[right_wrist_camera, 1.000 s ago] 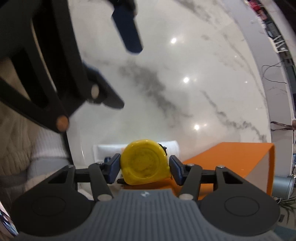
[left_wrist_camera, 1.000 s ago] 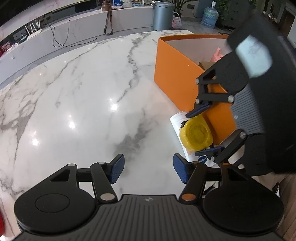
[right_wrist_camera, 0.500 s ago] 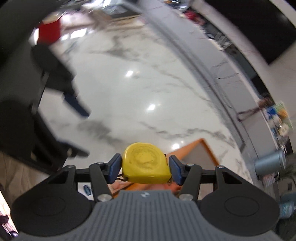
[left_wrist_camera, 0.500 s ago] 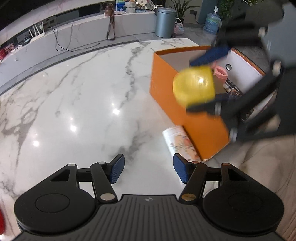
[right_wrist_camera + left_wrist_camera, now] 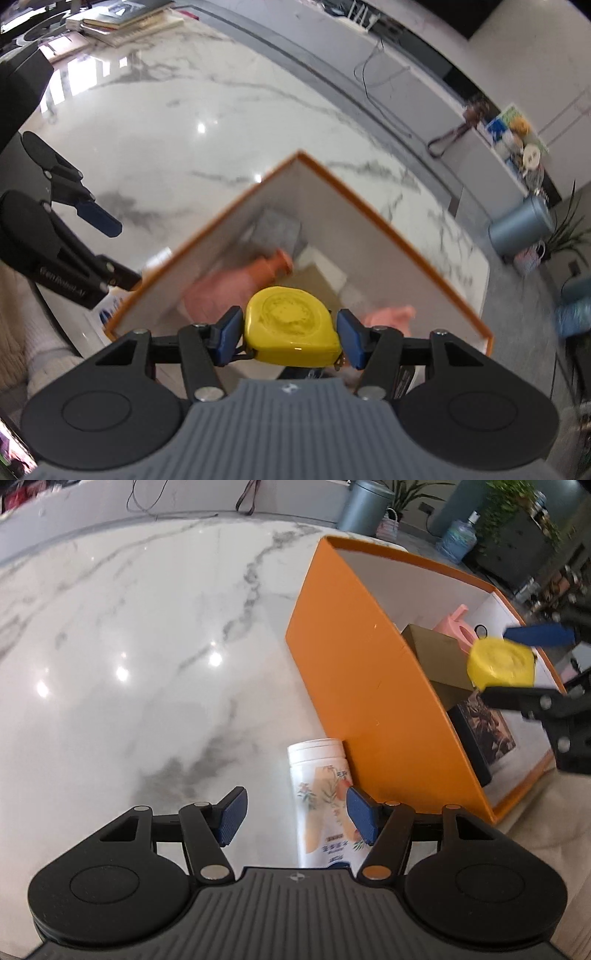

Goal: Organize rigid objects
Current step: 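Carry the tape measure over the box with the right tool while the left tool reaches the white canister, then close the left tool on the white printed canister while the right tool lowers the tape into the box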

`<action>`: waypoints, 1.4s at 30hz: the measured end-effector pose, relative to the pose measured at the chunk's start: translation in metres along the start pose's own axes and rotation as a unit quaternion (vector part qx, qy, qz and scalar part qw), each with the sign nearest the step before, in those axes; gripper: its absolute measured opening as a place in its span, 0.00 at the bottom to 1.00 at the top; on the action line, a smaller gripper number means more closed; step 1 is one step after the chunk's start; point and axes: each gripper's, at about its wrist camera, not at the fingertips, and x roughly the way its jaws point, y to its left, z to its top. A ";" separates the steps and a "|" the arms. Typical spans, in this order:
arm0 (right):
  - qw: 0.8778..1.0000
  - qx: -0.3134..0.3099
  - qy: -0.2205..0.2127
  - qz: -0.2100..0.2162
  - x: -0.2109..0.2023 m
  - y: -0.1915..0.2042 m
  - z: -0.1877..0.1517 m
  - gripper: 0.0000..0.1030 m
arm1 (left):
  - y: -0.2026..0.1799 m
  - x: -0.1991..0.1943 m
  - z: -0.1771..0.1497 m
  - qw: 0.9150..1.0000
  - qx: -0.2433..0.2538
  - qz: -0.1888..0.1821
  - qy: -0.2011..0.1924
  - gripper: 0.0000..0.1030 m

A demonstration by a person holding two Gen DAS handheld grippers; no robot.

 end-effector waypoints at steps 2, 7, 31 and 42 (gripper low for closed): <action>1.000 0.005 0.006 0.003 0.007 -0.003 -0.005 0.55 | -0.001 0.007 -0.002 1.000 -0.006 -0.007 0.005 0.71; 1.000 0.017 0.012 0.010 0.020 -0.007 -0.010 0.55 | 0.002 0.018 -0.006 0.999 -0.031 -0.012 0.015 0.72; 0.999 0.033 0.016 0.017 0.029 -0.012 -0.023 0.55 | -0.012 0.003 -0.020 0.997 0.019 0.072 -0.024 0.75; 0.999 0.037 0.021 0.021 0.035 -0.014 -0.025 0.55 | -0.015 0.019 -0.018 0.994 0.036 0.098 -0.020 0.75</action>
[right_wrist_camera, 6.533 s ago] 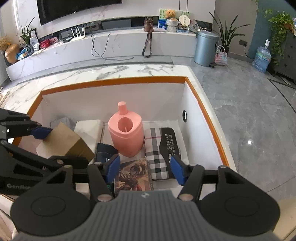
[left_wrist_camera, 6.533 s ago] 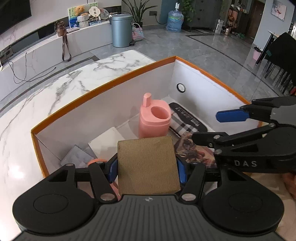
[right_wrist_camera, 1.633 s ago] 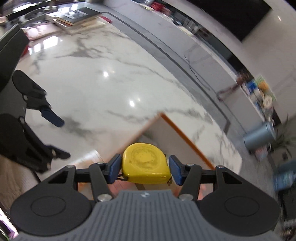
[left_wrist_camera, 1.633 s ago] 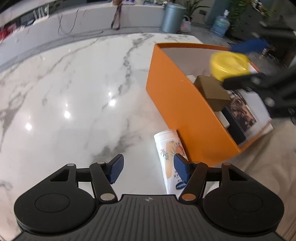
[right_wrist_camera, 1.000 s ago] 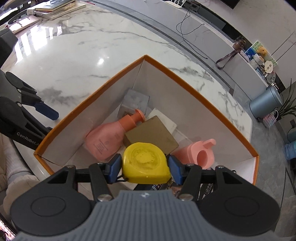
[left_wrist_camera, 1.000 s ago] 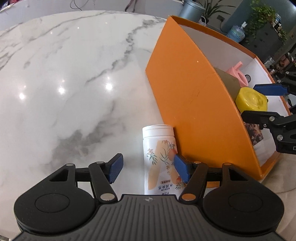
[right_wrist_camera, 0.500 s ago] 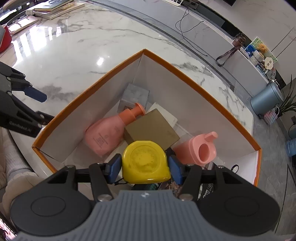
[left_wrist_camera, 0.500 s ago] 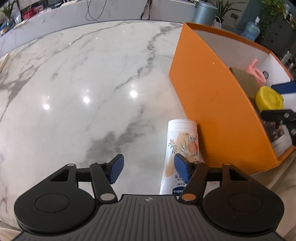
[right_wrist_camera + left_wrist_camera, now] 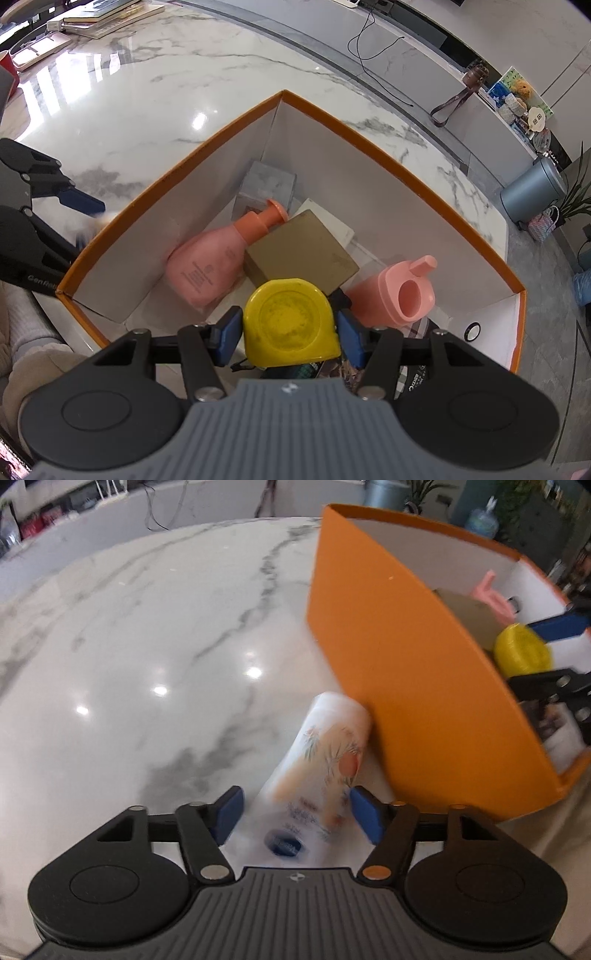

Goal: Organize rigid objects
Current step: 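Close the left tool on the white printed canister while the right tool lowers the tape into the box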

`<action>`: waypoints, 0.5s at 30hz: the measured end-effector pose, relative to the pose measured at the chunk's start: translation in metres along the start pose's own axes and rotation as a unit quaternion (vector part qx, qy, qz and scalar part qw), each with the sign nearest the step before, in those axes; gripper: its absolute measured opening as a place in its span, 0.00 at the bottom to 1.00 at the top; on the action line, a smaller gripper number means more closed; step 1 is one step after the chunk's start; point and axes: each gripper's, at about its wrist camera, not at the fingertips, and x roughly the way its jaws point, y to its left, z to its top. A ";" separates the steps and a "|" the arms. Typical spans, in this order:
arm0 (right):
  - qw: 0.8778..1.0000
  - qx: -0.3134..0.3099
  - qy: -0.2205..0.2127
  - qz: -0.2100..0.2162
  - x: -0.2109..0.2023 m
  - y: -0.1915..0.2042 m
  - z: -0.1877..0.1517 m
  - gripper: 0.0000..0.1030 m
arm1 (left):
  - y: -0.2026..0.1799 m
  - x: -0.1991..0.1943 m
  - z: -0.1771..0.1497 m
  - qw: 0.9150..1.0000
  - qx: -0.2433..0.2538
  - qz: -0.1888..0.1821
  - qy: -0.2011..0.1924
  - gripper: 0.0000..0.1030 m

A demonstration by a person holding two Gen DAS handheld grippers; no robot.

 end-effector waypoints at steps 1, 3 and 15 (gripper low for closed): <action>1.000 -0.001 0.000 -0.001 0.000 0.000 0.000 0.55 | 0.002 0.000 0.000 1.000 -0.004 0.001 0.001 0.73; 1.000 -0.002 0.001 0.001 0.001 0.000 0.000 0.54 | 0.004 0.000 0.001 1.000 -0.008 -0.008 0.002 0.72; 0.998 0.047 0.024 0.035 0.016 -0.009 0.000 0.54 | -0.010 0.012 0.011 0.998 0.048 0.017 -0.020 0.52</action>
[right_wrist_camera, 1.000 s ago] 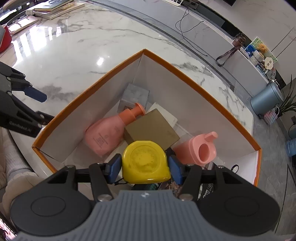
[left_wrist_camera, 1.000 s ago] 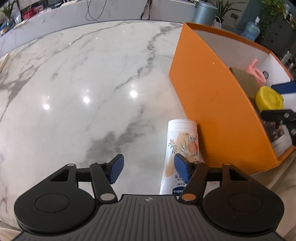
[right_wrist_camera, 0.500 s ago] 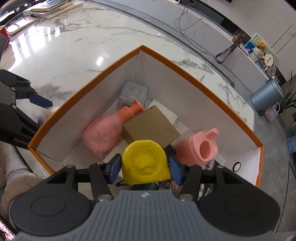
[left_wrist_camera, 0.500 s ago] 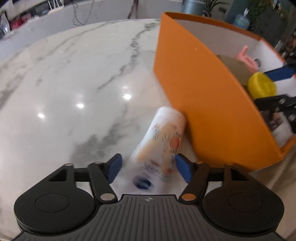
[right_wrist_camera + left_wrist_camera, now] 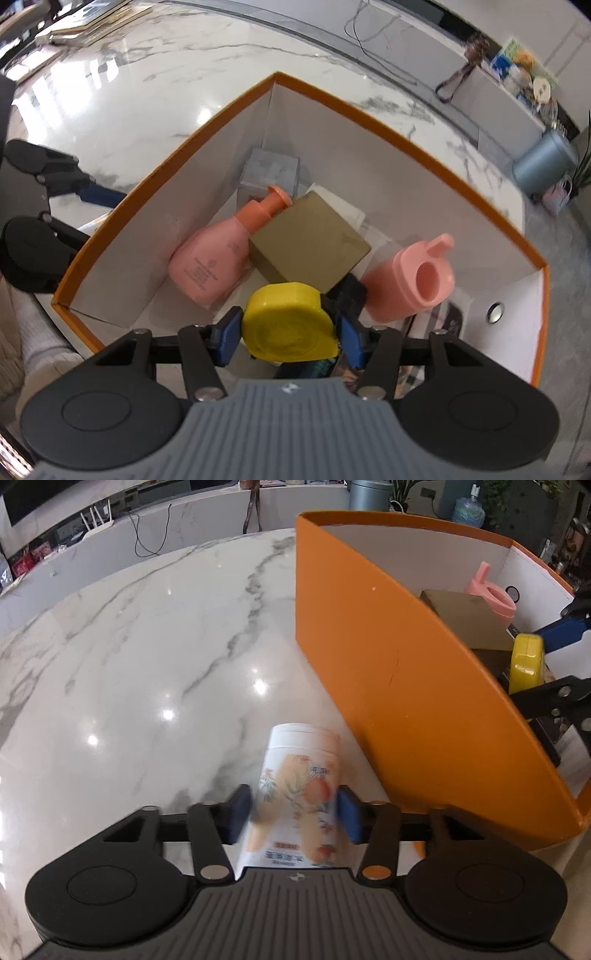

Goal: Organize rigid objects
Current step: 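Close the left tool on the white printed canister while the right tool lowers the tape into the box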

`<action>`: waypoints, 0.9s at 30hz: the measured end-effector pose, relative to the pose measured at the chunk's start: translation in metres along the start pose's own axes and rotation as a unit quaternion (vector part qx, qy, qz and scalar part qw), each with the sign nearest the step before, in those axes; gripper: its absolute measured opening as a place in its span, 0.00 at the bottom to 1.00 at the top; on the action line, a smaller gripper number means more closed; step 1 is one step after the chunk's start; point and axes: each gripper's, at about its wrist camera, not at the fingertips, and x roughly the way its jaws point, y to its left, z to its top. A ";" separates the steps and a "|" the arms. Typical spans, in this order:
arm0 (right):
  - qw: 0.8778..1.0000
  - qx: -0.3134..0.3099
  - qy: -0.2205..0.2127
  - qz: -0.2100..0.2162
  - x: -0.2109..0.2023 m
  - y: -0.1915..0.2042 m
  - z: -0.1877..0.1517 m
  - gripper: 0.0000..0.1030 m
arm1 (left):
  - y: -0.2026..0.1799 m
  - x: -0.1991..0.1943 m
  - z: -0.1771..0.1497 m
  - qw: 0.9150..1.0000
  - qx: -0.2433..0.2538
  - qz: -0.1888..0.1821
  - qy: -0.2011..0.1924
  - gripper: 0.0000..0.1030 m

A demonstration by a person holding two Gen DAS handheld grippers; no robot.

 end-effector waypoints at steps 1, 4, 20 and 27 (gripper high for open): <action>1.000 0.009 0.003 0.004 0.002 -0.002 0.000 0.54 | 0.001 -0.001 -0.001 1.000 0.000 0.000 0.000 0.52; 0.999 0.029 0.012 0.010 0.008 -0.004 -0.002 0.54 | 0.008 -0.004 -0.001 1.000 -0.019 -0.008 0.003 0.51; 0.997 0.079 0.001 0.023 0.004 -0.014 -0.012 0.52 | 0.014 -0.072 0.016 0.996 -0.035 -0.022 -0.073 0.04; 0.996 0.089 -0.007 0.029 -0.001 -0.018 -0.016 0.52 | 0.022 -0.061 0.014 0.998 -0.060 -0.010 -0.023 0.31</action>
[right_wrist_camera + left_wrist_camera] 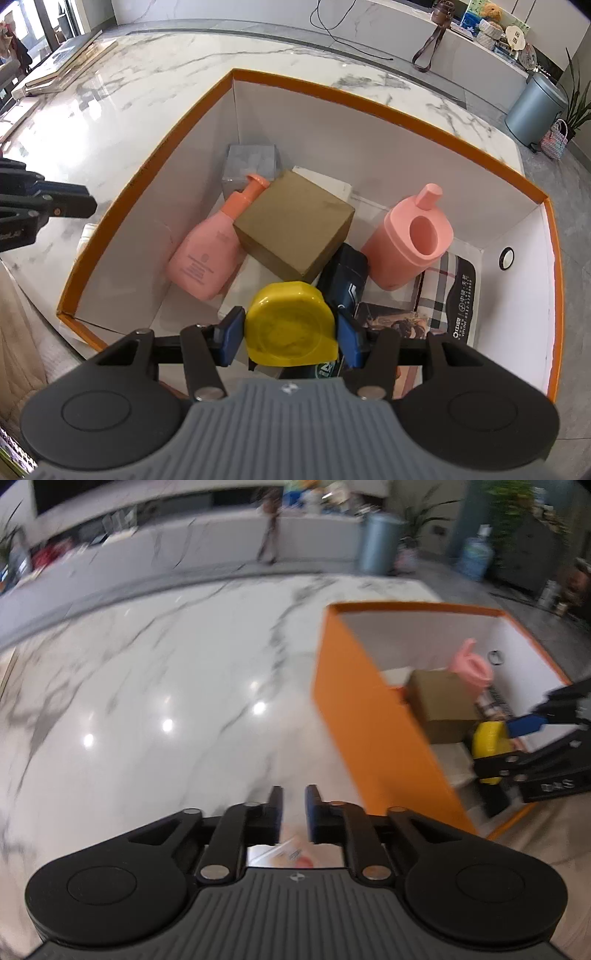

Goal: Organize rigid objects
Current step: 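Close the left tool on the white printed canister while the right tool lowers the tape into the box, then lift the canister with the left tool while the right tool releases the tape measure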

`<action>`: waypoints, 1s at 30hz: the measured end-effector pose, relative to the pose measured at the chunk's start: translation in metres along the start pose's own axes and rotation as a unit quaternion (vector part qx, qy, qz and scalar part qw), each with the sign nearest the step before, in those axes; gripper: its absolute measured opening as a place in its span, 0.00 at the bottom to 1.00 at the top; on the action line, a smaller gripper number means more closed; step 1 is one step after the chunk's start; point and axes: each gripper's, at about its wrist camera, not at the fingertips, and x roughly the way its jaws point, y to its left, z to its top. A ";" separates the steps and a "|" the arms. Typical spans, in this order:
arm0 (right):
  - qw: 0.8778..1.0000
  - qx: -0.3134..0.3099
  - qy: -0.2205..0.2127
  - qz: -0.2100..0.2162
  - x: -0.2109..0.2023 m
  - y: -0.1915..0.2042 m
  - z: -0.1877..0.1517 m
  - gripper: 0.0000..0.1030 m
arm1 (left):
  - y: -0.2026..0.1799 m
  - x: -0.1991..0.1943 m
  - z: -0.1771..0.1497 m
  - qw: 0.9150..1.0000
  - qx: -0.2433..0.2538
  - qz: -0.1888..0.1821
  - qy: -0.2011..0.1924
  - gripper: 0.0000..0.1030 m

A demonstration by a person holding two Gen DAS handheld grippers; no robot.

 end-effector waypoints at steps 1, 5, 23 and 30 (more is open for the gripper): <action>1.000 0.001 0.000 0.002 0.000 -0.001 0.000 0.52 | 0.002 0.003 -0.001 1.000 -0.006 0.008 0.015 0.45; 1.000 0.010 0.008 0.012 0.005 -0.004 0.001 0.52 | 0.009 0.016 -0.012 0.997 -0.050 0.023 0.059 0.59; 0.995 0.088 -0.031 0.045 0.005 -0.013 -0.006 0.58 | 0.007 0.035 -0.034 0.994 -0.080 -0.011 0.067 0.43; 0.987 0.139 -0.053 0.057 0.002 -0.023 -0.021 0.58 | 0.005 0.022 -0.030 0.996 -0.071 -0.030 0.051 0.26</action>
